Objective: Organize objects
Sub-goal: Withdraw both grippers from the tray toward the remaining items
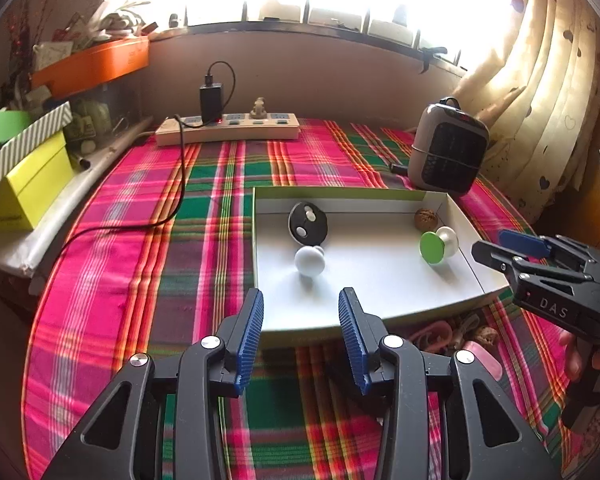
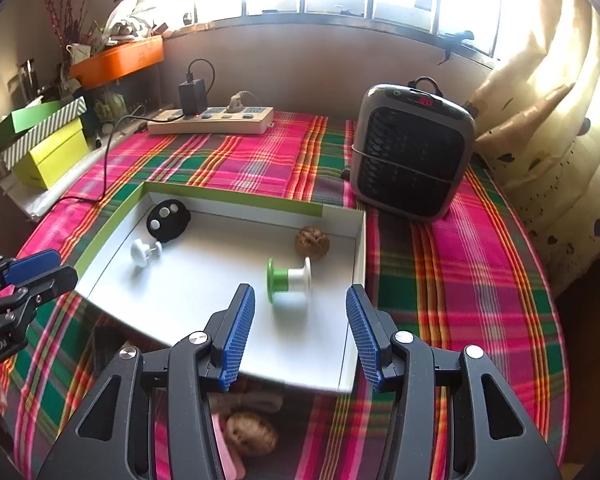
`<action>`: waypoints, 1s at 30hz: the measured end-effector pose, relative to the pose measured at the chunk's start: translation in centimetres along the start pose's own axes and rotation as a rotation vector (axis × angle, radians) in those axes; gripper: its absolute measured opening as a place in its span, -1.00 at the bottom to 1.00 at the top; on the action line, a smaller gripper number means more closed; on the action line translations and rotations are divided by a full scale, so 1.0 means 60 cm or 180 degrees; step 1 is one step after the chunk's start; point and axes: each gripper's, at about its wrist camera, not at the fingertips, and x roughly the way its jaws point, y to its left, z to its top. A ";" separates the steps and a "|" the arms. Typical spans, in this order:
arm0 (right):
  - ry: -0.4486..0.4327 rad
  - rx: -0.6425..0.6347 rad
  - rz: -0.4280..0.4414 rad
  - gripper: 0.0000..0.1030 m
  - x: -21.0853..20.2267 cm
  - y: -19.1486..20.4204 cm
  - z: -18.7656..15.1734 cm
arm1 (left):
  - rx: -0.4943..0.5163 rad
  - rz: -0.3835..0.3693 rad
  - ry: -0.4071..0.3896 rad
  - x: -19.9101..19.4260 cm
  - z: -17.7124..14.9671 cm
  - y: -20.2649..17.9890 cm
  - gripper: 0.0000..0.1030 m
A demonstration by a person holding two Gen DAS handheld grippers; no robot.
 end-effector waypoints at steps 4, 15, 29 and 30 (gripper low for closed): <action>-0.0037 0.0007 0.0012 -0.05 -0.017 0.003 -0.017 | -0.0020 -0.0019 0.0004 -0.010 -0.014 0.003 -0.22; -0.0076 0.0100 0.0091 0.03 -0.052 0.000 -0.080 | -0.0079 -0.0206 0.0173 -0.012 -0.053 -0.006 -0.05; -0.0035 0.0244 0.0129 0.05 -0.073 -0.016 -0.136 | 0.0081 -0.0285 0.0411 0.012 -0.074 -0.069 0.02; -0.0030 0.0246 0.0134 0.05 -0.073 -0.017 -0.137 | 0.0077 -0.0271 0.0422 0.015 -0.074 -0.070 0.02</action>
